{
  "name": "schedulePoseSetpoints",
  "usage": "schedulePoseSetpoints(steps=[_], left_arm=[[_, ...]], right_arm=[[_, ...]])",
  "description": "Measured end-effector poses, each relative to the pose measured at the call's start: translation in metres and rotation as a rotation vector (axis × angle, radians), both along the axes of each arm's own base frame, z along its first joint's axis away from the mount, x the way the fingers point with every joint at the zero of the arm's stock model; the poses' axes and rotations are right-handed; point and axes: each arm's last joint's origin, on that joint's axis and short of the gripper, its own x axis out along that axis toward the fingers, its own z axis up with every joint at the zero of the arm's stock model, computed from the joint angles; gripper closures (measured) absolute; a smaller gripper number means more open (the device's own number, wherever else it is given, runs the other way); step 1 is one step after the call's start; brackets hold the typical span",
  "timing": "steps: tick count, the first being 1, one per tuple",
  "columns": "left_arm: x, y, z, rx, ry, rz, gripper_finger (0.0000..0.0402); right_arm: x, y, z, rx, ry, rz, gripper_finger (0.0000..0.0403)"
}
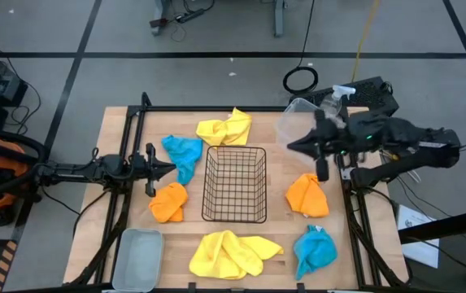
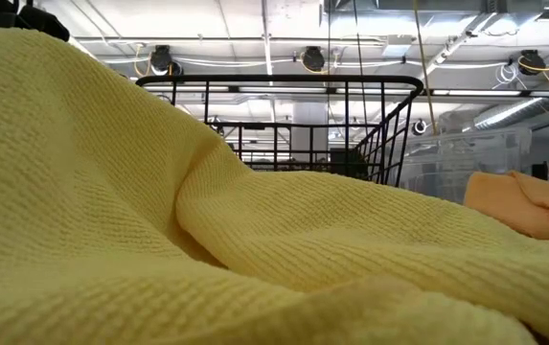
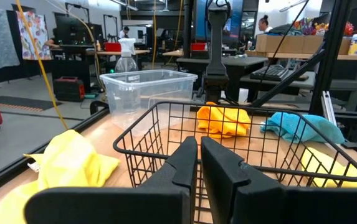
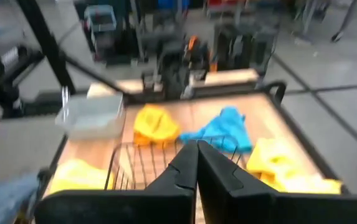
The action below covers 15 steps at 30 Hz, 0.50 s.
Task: Sort microfiber towel by color & place in baskets
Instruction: Put the right orange microfiber towel into the wire basket
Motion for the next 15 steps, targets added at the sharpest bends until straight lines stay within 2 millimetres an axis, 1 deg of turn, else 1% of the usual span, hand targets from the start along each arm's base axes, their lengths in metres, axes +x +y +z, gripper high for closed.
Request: schedulePoseSetpoints(steps=[7, 15], left_arm=[[0.000, 0.000, 0.000, 0.000, 0.001, 0.000, 0.0373], [0.000, 0.000, 0.000, 0.000, 0.000, 0.000, 0.0373]], right_arm=[[0.018, 0.013, -0.025, 0.037, 0.132, 0.036, 0.0403], [0.032, 0.032, -0.051, 0.042, 0.232, 0.087, 0.0403]])
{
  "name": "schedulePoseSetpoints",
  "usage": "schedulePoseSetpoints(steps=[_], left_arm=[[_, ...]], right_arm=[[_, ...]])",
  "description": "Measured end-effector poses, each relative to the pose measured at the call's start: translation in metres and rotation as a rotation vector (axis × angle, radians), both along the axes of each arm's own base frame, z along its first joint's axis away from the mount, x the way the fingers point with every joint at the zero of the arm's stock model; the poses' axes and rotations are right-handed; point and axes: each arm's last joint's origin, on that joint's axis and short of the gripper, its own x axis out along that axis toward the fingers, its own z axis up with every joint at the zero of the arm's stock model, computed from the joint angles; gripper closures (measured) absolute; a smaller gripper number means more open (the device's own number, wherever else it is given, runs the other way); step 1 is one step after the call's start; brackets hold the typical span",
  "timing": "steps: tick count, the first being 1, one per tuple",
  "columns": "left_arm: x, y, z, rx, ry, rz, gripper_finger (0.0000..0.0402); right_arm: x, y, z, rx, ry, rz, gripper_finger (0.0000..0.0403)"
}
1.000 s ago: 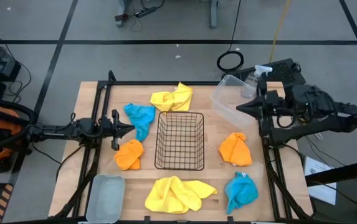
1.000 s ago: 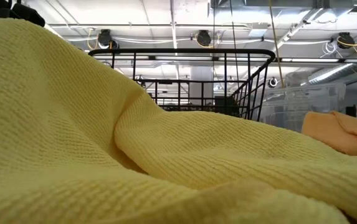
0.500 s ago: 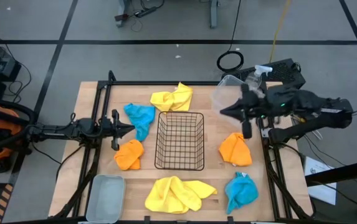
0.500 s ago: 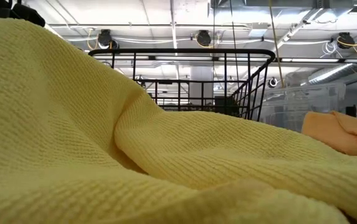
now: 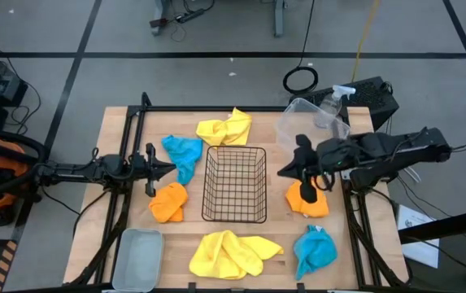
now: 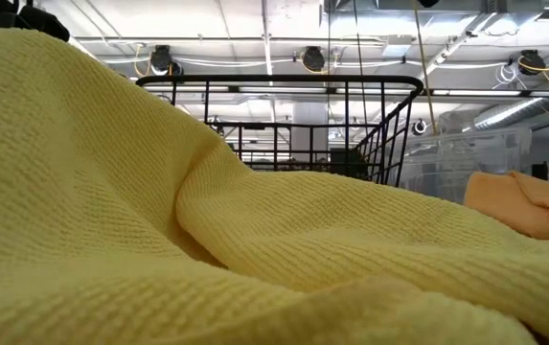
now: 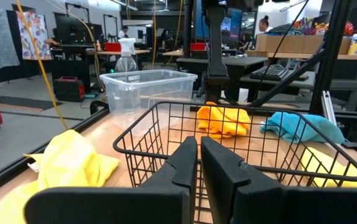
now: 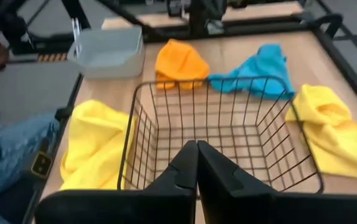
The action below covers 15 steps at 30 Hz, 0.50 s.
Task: Sort microfiber towel by color & place in baskets
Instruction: Put the right orange microfiber towel into the wire basket
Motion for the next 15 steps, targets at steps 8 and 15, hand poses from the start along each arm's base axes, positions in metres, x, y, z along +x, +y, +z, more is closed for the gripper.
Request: schedulePoseSetpoints(steps=[8, 15], left_arm=[[-0.002, 0.001, 0.010, -0.015, -0.029, 0.015, 0.0373], [-0.010, 0.001, 0.039, -0.102, -0.110, 0.006, 0.0373]], right_arm=[[0.007, 0.015, -0.022, -0.009, 0.083, 0.048, 0.0403], [0.009, 0.031, -0.039, 0.047, 0.150, 0.054, 0.0403]])
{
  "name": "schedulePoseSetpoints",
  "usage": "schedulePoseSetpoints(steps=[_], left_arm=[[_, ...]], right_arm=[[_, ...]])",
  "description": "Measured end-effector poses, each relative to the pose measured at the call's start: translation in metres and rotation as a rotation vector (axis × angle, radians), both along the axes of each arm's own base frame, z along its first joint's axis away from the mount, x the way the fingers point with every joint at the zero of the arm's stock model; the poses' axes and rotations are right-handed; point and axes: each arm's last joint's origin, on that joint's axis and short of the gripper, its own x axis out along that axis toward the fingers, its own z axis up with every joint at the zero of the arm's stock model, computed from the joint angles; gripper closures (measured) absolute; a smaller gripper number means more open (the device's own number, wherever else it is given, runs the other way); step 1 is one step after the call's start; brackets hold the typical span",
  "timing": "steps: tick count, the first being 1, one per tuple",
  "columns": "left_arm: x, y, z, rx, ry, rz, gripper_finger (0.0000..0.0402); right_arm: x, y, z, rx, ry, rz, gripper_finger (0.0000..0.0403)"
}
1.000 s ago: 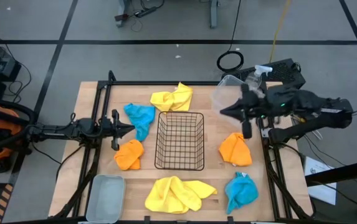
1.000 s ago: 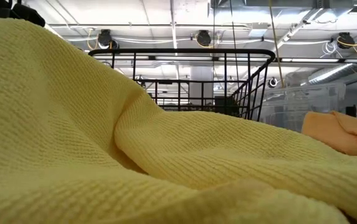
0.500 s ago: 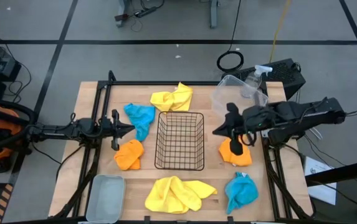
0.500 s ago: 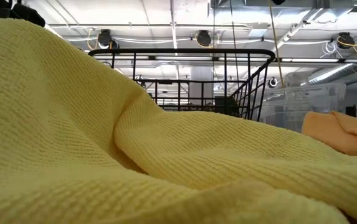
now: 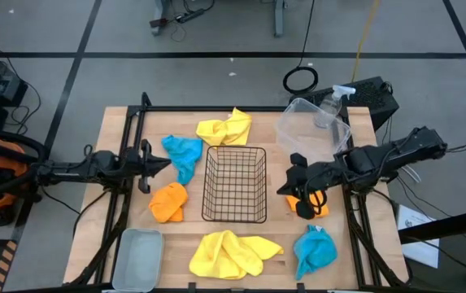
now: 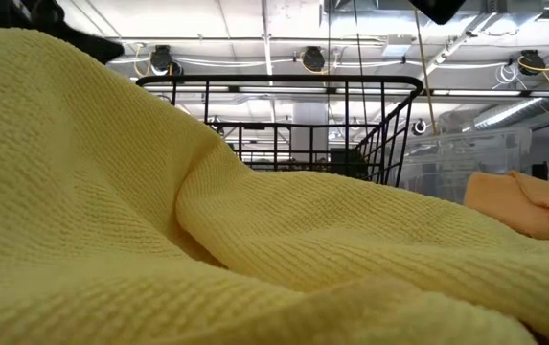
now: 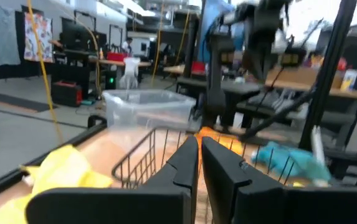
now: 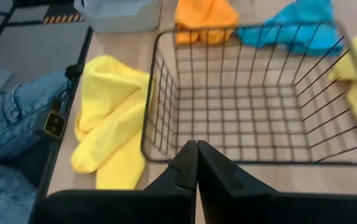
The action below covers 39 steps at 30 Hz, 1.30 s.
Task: Sort microfiber towel by color & place in baskets
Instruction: Put the right orange microfiber towel into the wire basket
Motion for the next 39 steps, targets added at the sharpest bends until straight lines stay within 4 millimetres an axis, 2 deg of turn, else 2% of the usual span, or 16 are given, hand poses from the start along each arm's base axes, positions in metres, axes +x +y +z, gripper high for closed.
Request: schedulePoseSetpoints(steps=[4, 8, 12, 15, 17, 22, 27, 32, 39], left_arm=[[-0.005, -0.001, 0.020, 0.014, 0.003, -0.038, 0.0373], [-0.006, -0.002, 0.049, 0.056, 0.022, -0.063, 0.0373], [0.003, -0.002, 0.070, 0.065, 0.130, -0.073, 0.0373], [0.018, -0.004, 0.079, 0.066, 0.198, -0.090, 0.0373], [0.029, -0.005, 0.079, 0.069, 0.249, -0.125, 0.0373], [0.056, -0.017, 0.062, 0.133, 0.391, -0.349, 0.0373], [0.075, -0.025, 0.051, 0.143, 0.464, -0.372, 0.0373], [0.085, -0.029, 0.049, 0.146, 0.453, -0.378, 0.0373], [0.087, -0.029, 0.049, 0.148, 0.438, -0.371, 0.0373]], right_arm=[[-0.002, 0.008, -0.013, 0.010, 0.041, 0.008, 0.0403], [-0.005, 0.011, -0.026, 0.002, 0.078, -0.038, 0.0403], [-0.006, 0.010, -0.038, 0.014, 0.113, -0.065, 0.0403], [-0.008, 0.010, -0.046, 0.030, 0.141, -0.098, 0.0403], [-0.009, 0.009, -0.052, 0.046, 0.157, -0.130, 0.0403], [-0.012, 0.009, -0.069, 0.119, 0.211, -0.240, 0.0401], [-0.017, 0.008, -0.085, 0.142, 0.261, -0.298, 0.0386], [-0.019, 0.007, -0.095, 0.138, 0.288, -0.328, 0.0358], [-0.012, 0.010, -0.114, 0.041, 0.363, -0.369, 0.0297]])
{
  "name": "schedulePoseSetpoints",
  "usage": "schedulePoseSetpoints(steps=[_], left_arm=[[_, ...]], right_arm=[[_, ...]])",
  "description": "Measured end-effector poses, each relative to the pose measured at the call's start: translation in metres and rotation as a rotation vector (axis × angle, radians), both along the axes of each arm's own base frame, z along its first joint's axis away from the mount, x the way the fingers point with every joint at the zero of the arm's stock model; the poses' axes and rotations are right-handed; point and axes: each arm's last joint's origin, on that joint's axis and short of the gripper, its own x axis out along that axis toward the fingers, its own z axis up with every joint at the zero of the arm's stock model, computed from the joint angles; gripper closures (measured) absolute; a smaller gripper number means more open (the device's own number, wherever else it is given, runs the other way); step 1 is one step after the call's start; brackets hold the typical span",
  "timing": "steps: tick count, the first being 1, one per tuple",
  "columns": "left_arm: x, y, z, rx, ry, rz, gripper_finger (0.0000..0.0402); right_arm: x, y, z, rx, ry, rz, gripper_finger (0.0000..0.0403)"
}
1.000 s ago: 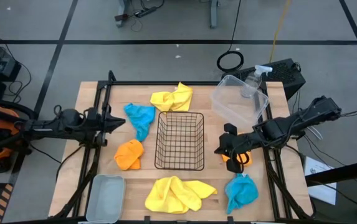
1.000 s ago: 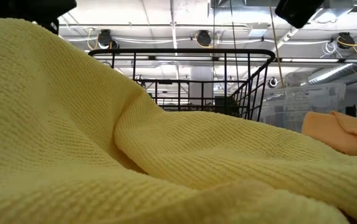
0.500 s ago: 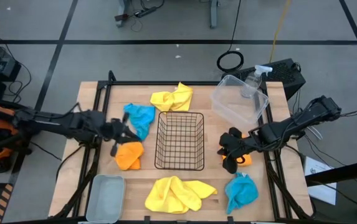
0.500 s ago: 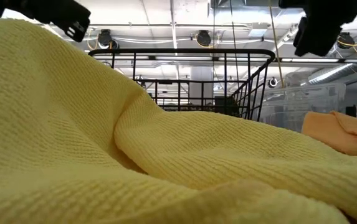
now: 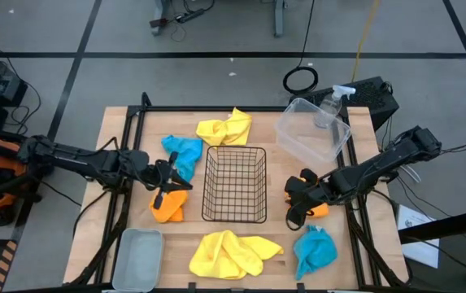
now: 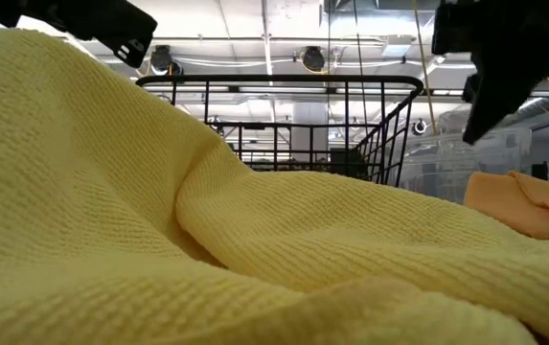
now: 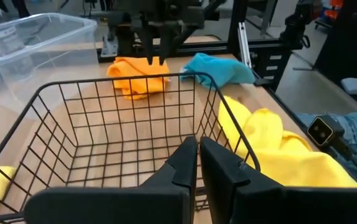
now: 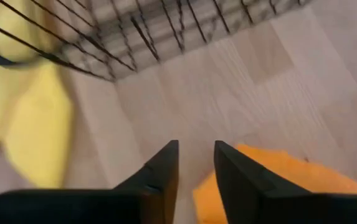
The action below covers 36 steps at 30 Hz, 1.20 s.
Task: Sort microfiber towel by color & place in baskets
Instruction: Put the right orange microfiber towel into the wire basket
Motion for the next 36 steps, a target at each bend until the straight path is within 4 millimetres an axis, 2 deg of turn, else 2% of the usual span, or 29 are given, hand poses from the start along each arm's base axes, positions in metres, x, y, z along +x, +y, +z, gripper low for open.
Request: schedulePoseSetpoints(steps=[6, 11, 19, 27, 32, 36], left_arm=[[0.002, 0.001, -0.002, 0.011, 0.013, 0.031, 0.0373], [0.005, 0.001, -0.005, 0.021, 0.034, 0.048, 0.0373], [0.009, 0.001, -0.009, 0.033, 0.054, 0.073, 0.0373], [0.009, 0.001, -0.009, 0.033, 0.055, 0.074, 0.0373], [0.009, 0.001, -0.008, 0.031, 0.045, 0.076, 0.0373], [0.010, 0.001, -0.007, 0.027, 0.027, 0.076, 0.0373]], right_arm=[[-0.004, 0.002, -0.022, -0.038, 0.193, -0.073, 0.0234], [-0.012, 0.004, -0.031, 0.020, 0.335, -0.198, 0.0185], [-0.017, 0.004, -0.032, 0.009, 0.350, -0.361, 0.0124], [-0.014, 0.003, -0.041, -0.026, 0.356, -0.479, 0.0099], [-0.008, 0.007, -0.061, -0.084, 0.428, -0.482, 0.0102], [0.000, 0.011, -0.077, -0.098, 0.467, -0.402, 0.0103]])
